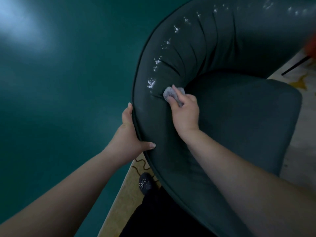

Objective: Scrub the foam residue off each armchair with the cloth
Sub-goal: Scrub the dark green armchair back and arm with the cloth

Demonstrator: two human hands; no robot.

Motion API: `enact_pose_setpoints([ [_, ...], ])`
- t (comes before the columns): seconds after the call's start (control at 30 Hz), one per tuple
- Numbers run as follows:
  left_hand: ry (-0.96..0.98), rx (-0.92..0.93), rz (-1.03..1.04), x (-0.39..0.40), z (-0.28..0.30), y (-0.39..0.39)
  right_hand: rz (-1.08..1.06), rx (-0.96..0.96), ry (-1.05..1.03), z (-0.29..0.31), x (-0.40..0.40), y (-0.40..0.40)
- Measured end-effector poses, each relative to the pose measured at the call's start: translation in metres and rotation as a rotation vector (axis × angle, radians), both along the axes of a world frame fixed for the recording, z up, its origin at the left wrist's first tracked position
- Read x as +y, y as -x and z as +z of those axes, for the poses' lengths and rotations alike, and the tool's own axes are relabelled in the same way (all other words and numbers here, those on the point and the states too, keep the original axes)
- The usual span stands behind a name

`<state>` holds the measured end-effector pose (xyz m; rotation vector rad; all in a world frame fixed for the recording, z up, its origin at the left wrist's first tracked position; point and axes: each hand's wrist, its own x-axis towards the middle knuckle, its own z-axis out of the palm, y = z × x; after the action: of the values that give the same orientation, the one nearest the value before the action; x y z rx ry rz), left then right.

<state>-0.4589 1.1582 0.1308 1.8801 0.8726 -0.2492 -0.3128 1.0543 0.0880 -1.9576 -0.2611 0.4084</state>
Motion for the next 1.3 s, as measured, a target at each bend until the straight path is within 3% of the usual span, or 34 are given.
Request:
enact_pose_setpoints([
  [0.1, 0.000, 0.006, 0.015, -0.001, 0.002, -0.001, 0.123, -0.012, 0.018, 0.005, -0.021, 0.012],
  [0.3, 0.007, 0.011, 0.018, -0.002, 0.005, -0.001, 0.355, -0.015, -0.002, 0.006, -0.140, 0.088],
  [0.53, 0.010, -0.020, 0.026, -0.002, 0.001, 0.003, 0.373, -0.226, 0.059, 0.017, -0.069, 0.071],
  [0.7, 0.102, -0.073, 0.060, -0.001, -0.005, 0.011, 0.470, -0.318, 0.078, 0.013, -0.131, 0.094],
  [0.8, 0.141, -0.105, 0.094, 0.000, -0.007, 0.013, 0.425, -0.306, 0.085, 0.012, -0.129, 0.092],
  [1.0, 0.030, -0.101, 0.175, 0.003, -0.006, 0.004, 0.209, -0.227, 0.058, 0.014, -0.026, 0.040],
  [1.2, 0.042, -0.107, 0.098, 0.031, 0.003, -0.017, 0.280, -0.223, -0.024, 0.010, -0.080, 0.083],
  [1.3, 0.055, -0.096, 0.014, 0.043, 0.004, -0.028, 0.216, -0.243, 0.016, 0.010, -0.048, 0.063],
])
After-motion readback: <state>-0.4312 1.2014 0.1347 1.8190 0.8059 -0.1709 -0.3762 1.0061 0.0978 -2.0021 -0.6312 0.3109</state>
